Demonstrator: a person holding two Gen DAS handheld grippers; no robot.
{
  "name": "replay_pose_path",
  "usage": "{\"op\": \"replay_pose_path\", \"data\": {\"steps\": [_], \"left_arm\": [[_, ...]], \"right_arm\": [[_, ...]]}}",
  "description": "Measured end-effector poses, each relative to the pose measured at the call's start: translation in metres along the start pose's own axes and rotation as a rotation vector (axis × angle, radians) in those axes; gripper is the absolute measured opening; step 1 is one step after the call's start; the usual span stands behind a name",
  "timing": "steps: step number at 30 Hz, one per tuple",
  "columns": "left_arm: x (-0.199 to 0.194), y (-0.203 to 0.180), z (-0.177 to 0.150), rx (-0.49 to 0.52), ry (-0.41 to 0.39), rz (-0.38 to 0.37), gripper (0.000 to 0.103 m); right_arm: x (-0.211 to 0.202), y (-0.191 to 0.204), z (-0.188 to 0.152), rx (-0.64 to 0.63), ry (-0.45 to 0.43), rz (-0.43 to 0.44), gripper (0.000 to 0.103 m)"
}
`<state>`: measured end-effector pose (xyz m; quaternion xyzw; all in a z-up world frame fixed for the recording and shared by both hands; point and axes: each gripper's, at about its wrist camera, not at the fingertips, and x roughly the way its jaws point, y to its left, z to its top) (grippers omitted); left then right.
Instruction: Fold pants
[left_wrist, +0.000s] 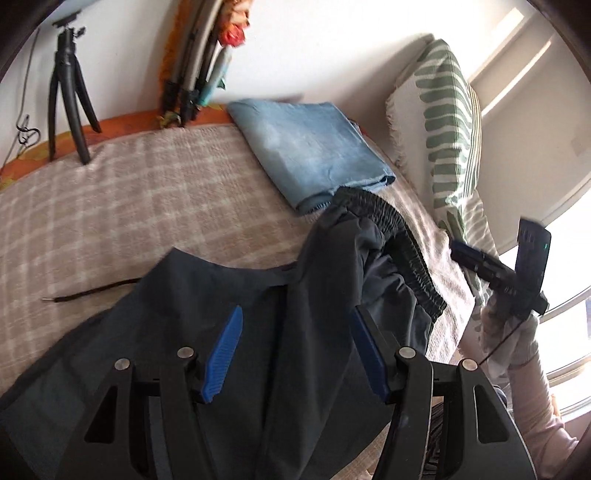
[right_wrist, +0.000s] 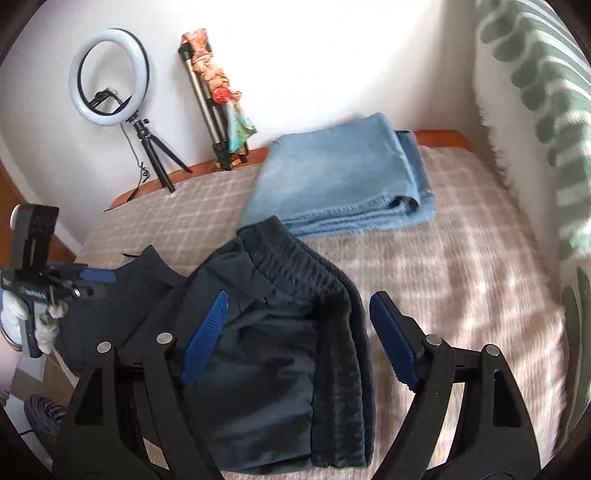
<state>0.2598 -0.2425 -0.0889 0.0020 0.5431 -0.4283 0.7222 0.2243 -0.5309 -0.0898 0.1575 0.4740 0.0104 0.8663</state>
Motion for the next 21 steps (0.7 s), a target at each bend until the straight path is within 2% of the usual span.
{"op": "replay_pose_path", "data": {"steps": [3,6,9,12,13,15,16,17,18,21], "left_arm": [[0.030,-0.005,-0.009,0.005,0.050,0.021,0.058],[0.052,-0.002,-0.015,-0.009,0.079,0.035,0.058],[0.063,0.004,-0.016,-0.026,0.095,0.057,0.058],[0.068,0.012,-0.015,-0.056,0.104,0.056,0.058],[0.070,0.014,-0.015,-0.061,0.109,0.058,0.058],[0.074,0.016,-0.016,-0.063,0.118,0.062,0.058],[0.077,0.016,-0.017,-0.062,0.123,0.063,0.058],[0.078,0.017,-0.018,-0.062,0.127,0.061,0.058],[0.081,0.017,-0.019,-0.066,0.135,0.055,0.058],[0.084,0.015,-0.022,-0.069,0.125,0.045,0.058]], "right_arm": [[0.036,-0.005,0.033,0.011,0.063,0.059,0.082],[0.075,-0.008,0.052,0.022,0.147,0.119,0.082],[0.107,-0.005,0.053,0.020,0.219,0.141,0.082],[0.131,-0.003,0.047,0.056,0.281,0.210,0.082],[0.135,0.000,0.044,0.051,0.290,0.219,0.077],[0.138,0.009,0.039,0.013,0.293,0.204,0.054],[0.139,0.012,0.037,-0.009,0.290,0.195,0.046],[0.137,0.015,0.035,-0.030,0.286,0.189,0.028],[0.133,0.018,0.033,-0.043,0.276,0.191,0.022],[0.114,0.022,0.029,-0.079,0.217,0.185,0.017]]}}
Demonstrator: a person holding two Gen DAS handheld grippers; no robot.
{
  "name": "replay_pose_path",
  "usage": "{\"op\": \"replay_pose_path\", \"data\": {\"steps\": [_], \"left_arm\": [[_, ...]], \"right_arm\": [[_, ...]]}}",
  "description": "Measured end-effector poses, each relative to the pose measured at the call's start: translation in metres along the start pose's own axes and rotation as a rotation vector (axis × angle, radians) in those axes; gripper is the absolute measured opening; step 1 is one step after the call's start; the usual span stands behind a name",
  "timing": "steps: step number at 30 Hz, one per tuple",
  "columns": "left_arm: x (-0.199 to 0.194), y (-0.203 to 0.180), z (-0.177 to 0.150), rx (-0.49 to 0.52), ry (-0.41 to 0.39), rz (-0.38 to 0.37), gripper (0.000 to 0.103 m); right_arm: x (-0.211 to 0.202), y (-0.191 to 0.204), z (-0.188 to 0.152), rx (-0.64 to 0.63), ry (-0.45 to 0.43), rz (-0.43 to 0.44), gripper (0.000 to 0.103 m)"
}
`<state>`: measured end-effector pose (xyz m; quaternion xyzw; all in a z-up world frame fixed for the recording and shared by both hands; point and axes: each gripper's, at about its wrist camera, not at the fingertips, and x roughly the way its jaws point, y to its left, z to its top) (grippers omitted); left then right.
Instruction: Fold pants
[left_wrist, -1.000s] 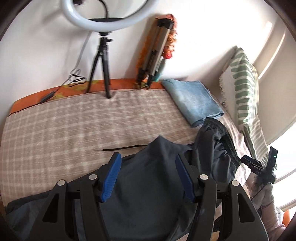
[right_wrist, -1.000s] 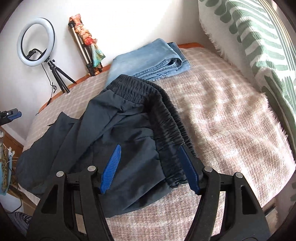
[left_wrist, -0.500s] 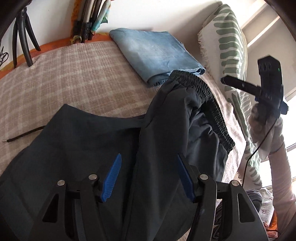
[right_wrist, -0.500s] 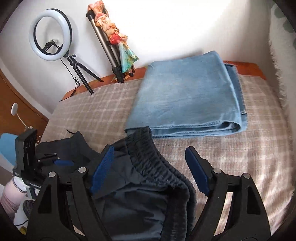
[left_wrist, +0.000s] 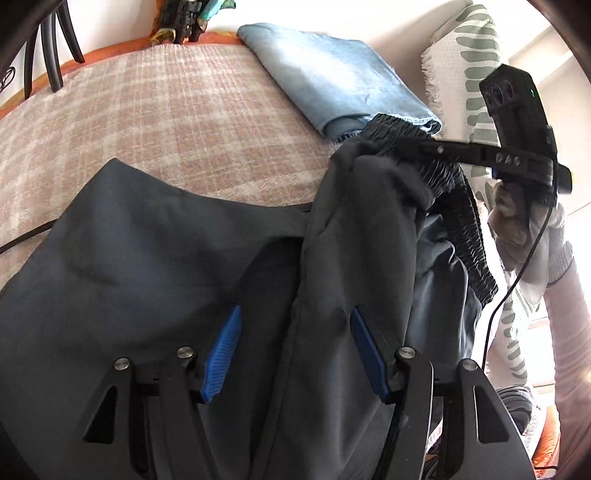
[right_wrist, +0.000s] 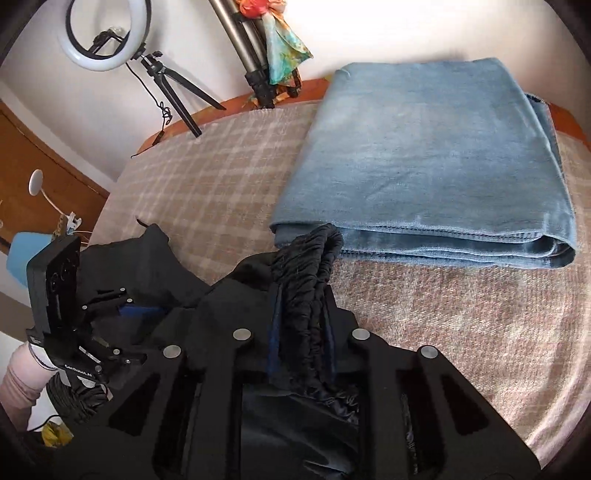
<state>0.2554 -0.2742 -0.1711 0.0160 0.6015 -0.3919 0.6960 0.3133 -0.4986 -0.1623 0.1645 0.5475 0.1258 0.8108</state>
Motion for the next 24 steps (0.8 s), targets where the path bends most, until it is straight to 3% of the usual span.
{"op": "replay_pose_path", "data": {"steps": [6,8,15,18,21,24], "left_arm": [[-0.002,-0.011,-0.008,0.009,-0.027,-0.015,0.058],[-0.005,-0.018,-0.013,0.023,-0.032,-0.026,0.047],[-0.024,-0.052,-0.037,0.129,-0.068,-0.054,0.038],[-0.025,-0.065,-0.049,0.163,-0.041,-0.068,0.038],[-0.024,-0.076,-0.061,0.196,-0.012,-0.073,0.038],[-0.027,-0.085,-0.075,0.242,-0.009,-0.067,0.038]], "right_arm": [[-0.053,0.015,-0.025,-0.104,-0.136,-0.057,0.016],[-0.070,0.016,-0.039,-0.119,-0.174,-0.071,0.016],[-0.113,0.020,-0.092,-0.224,-0.327,-0.094,0.016],[-0.121,0.020,-0.120,-0.272,-0.335,-0.113,0.016],[-0.121,0.021,-0.146,-0.321,-0.280,-0.168,0.018],[-0.126,0.009,-0.167,-0.280,-0.219,-0.276,0.030]]}}
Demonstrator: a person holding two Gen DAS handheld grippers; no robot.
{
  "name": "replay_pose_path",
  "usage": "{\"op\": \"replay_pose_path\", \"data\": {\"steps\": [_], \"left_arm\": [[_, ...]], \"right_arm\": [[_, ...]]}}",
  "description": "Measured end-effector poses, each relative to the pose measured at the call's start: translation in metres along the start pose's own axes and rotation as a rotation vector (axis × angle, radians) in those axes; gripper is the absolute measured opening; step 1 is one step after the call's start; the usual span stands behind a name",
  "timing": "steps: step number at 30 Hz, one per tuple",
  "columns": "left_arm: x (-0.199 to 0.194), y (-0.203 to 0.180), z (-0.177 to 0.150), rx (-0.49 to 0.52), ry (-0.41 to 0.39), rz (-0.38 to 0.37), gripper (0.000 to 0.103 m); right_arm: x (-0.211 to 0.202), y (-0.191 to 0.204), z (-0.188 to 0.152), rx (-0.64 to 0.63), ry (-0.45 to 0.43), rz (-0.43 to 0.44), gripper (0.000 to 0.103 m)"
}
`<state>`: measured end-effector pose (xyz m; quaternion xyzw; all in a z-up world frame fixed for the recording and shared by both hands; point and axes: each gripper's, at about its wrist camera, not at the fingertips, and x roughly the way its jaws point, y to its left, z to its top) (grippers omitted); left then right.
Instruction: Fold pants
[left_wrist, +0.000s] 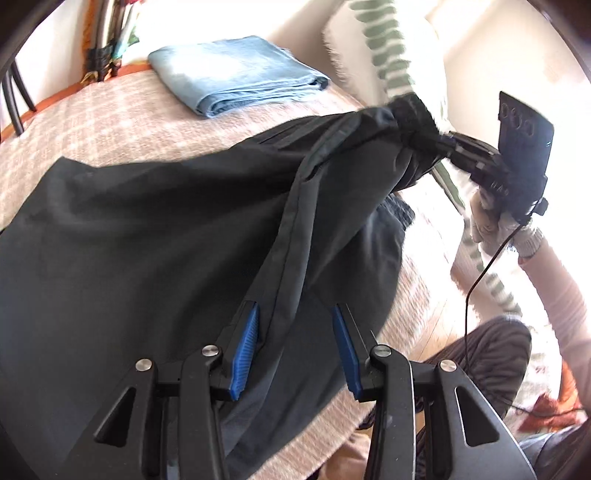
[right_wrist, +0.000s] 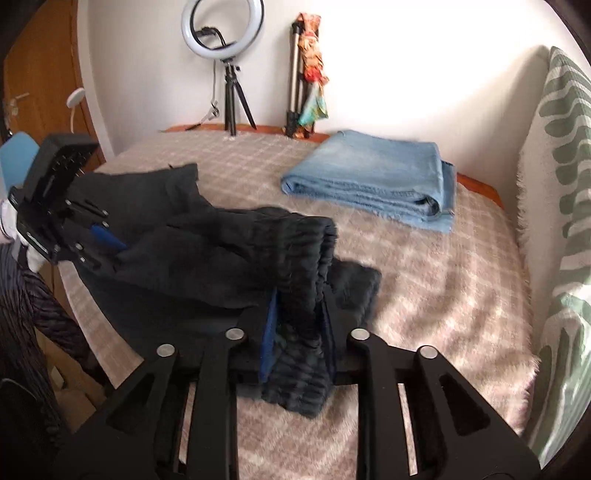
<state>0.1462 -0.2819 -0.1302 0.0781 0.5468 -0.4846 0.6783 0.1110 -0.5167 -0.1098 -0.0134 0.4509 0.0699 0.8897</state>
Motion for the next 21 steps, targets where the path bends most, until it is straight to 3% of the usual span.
{"op": "replay_pose_path", "data": {"steps": [2,4,5,6,9,15,19,21], "left_arm": [[0.000,-0.009,-0.006,0.037,0.011,0.005,0.038],[0.004,-0.015,-0.011,0.071,0.027,0.008,0.038],[0.007,-0.018,-0.014,0.086,0.036,0.013,0.038],[0.010,-0.019,-0.014,0.094,0.039,0.017,0.038],[0.019,-0.023,-0.018,0.091,0.044,0.010,0.038],[0.020,-0.023,-0.025,0.088,0.034,-0.009,0.038],[0.017,-0.022,-0.032,0.066,0.036,-0.011,0.038],[0.017,-0.023,-0.036,0.077,0.040,-0.001,0.038]], "right_arm": [[-0.010,-0.011,-0.009,0.063,0.011,-0.009,0.030],[-0.020,-0.023,-0.013,0.175,0.012,0.002,0.040],[-0.024,-0.031,-0.014,0.255,0.016,0.016,0.062],[-0.027,-0.040,-0.014,0.348,0.015,0.057,0.077],[-0.025,-0.055,-0.016,0.511,0.025,0.131,0.079],[0.029,-0.057,-0.027,0.594,0.206,0.021,0.079],[0.054,-0.063,-0.046,0.732,0.271,0.081,0.079],[0.053,-0.060,-0.050,0.759,0.250,0.093,0.080]]}}
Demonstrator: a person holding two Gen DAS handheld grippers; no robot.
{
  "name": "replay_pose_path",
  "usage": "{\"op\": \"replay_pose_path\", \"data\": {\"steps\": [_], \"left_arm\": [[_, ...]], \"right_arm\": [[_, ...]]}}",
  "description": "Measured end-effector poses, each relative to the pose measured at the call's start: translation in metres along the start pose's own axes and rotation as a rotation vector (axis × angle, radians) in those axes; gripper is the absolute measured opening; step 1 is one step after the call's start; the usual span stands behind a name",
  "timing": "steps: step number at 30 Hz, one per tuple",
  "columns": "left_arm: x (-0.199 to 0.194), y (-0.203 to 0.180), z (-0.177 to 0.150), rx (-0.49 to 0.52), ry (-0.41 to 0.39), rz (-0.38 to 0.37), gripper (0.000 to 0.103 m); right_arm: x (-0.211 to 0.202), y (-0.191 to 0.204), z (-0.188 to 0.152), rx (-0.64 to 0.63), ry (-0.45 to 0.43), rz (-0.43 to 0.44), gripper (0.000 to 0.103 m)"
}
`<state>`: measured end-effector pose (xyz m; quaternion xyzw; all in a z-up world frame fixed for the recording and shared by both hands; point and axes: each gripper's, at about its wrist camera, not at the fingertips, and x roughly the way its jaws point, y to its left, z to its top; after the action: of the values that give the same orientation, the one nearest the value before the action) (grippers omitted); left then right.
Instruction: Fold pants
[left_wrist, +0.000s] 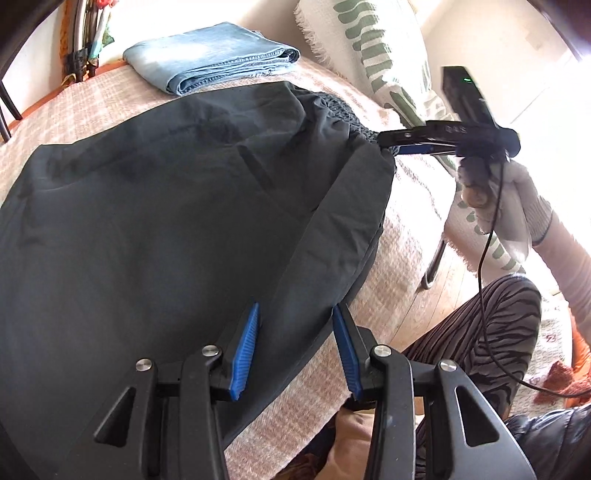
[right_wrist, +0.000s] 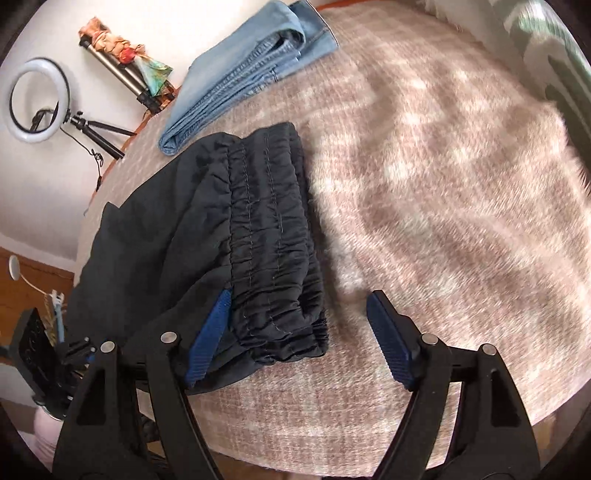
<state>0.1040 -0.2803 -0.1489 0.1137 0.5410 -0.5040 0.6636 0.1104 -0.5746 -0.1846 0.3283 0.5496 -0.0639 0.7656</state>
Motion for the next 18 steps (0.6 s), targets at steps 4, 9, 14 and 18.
{"op": "replay_pose_path", "data": {"steps": [4,9,14,18], "left_arm": [[0.005,0.004,-0.007,-0.001,0.027,0.015,0.038],[0.009,0.007,-0.010,-0.018,0.030,0.020,0.038],[0.007,0.001,-0.009,-0.019,0.032,0.015,0.038],[-0.005,0.001,-0.009,-0.026,0.011,0.036,0.039]], "right_arm": [[0.002,0.003,-0.012,0.024,0.025,0.075,0.070],[-0.004,0.011,-0.022,0.071,0.002,0.190,0.020],[-0.064,0.047,-0.027,-0.111,-0.184,0.062,0.014],[-0.053,0.049,-0.033,-0.201,-0.138,-0.173,0.017]]}}
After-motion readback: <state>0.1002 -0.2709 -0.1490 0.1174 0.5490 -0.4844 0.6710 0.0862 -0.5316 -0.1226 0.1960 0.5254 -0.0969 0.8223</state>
